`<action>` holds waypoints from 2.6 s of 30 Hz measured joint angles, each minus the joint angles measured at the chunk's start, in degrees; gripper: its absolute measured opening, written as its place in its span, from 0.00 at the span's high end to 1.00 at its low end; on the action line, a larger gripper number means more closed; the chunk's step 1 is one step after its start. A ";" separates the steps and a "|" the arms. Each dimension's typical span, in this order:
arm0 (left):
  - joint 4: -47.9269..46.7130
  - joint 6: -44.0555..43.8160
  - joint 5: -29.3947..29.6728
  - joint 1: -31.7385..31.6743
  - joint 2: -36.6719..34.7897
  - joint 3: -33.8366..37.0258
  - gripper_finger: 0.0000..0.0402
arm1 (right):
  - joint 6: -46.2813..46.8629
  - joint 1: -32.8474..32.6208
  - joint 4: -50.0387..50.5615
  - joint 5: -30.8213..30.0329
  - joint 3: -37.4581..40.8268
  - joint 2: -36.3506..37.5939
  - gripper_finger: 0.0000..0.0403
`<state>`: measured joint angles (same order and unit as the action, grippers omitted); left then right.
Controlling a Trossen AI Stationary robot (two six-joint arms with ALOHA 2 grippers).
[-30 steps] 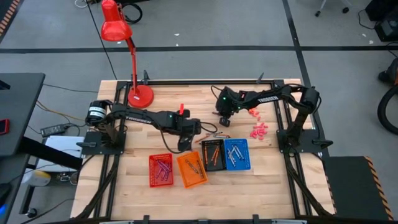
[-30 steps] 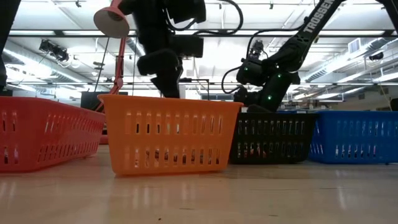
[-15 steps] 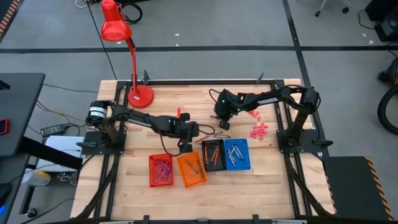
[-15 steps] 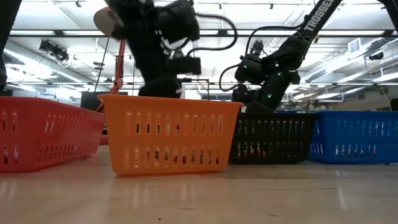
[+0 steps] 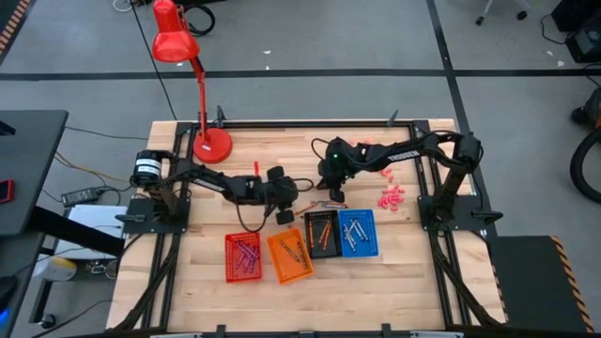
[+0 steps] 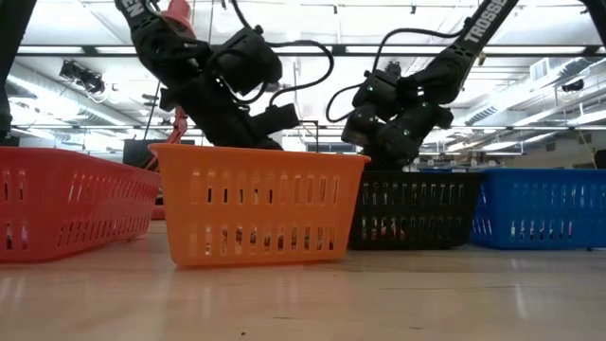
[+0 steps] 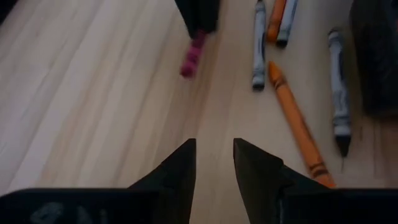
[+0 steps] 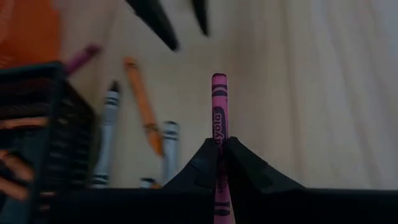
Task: Sort crayons
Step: Put the pink crayon into the red bin
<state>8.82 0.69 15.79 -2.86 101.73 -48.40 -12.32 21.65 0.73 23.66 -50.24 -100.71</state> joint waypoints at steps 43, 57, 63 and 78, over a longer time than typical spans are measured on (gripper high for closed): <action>9.40 1.16 -0.44 0.50 0.00 0.26 0.92 | 4.05 -3.52 -7.44 3.17 -0.11 0.11 0.93; 4.03 0.43 0.41 1.12 -0.43 0.21 0.89 | 4.29 -2.91 -7.13 6.04 -0.42 0.13 0.73; -10.51 -2.84 -0.06 2.71 -5.64 -2.29 0.89 | 3.02 -0.61 -6.73 6.59 -3.13 1.35 0.73; -47.40 -44.31 -12.84 13.47 -20.10 -10.56 0.88 | 1.19 5.71 -11.09 -1.72 -3.50 16.84 0.73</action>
<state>-38.58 -43.63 2.95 10.61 81.63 -58.96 -11.13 27.36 -10.36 21.94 -53.74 -83.87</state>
